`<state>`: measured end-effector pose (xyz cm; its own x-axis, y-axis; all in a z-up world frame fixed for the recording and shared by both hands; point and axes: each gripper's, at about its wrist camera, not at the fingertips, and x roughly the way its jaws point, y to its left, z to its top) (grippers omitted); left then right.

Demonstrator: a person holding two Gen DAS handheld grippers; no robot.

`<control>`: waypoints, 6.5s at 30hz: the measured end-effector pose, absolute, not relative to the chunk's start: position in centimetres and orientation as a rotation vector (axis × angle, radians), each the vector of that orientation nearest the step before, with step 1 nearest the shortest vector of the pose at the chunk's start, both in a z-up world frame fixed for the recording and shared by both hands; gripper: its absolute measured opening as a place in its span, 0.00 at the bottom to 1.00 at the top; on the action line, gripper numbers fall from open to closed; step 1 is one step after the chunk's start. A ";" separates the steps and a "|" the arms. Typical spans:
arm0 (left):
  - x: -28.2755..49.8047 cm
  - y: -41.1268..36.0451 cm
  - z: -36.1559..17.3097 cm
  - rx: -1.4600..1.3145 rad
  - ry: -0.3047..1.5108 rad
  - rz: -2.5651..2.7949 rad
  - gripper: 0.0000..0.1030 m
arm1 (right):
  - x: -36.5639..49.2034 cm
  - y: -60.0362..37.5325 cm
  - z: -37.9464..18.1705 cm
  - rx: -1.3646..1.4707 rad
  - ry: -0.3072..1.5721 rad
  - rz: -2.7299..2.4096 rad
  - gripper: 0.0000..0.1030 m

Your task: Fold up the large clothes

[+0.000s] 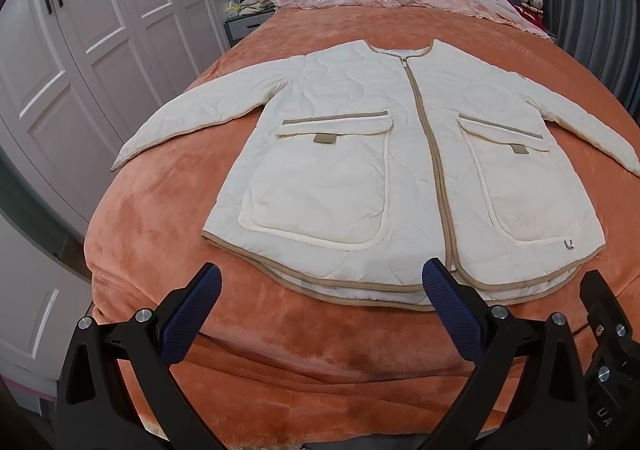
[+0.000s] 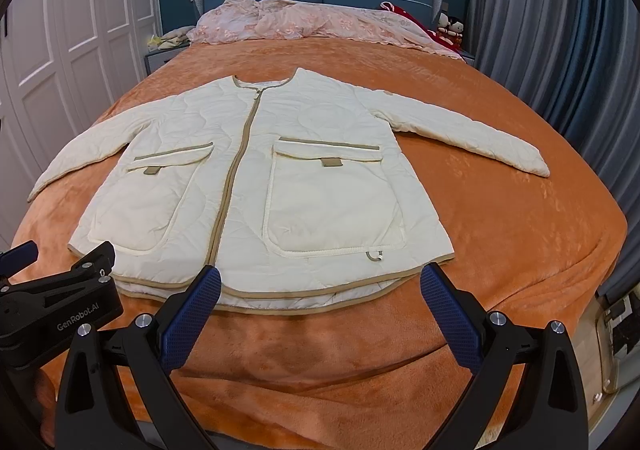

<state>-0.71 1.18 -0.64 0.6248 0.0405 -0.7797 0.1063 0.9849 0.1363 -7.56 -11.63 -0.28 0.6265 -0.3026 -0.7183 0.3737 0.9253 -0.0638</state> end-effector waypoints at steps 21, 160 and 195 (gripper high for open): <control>-1.1 1.4 -1.1 0.172 0.905 -0.034 0.95 | -7.6 -11.5 -0.3 0.089 0.805 -0.390 0.95; 34.6 -3.2 -2.6 -0.518 0.977 -0.373 0.07 | 17.8 -40.8 -9.8 0.863 0.645 -0.161 0.58; 29.2 0.3 -12.0 -0.176 0.938 -0.076 0.08 | 21.5 -36.2 -10.8 0.275 0.785 -0.528 0.07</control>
<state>29.16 0.29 -11.95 0.5898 -0.1415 -0.7950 -0.0111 0.9830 -0.1832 21.47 -36.15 -10.84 0.5871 -0.3474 -0.7312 0.5464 0.8365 0.0413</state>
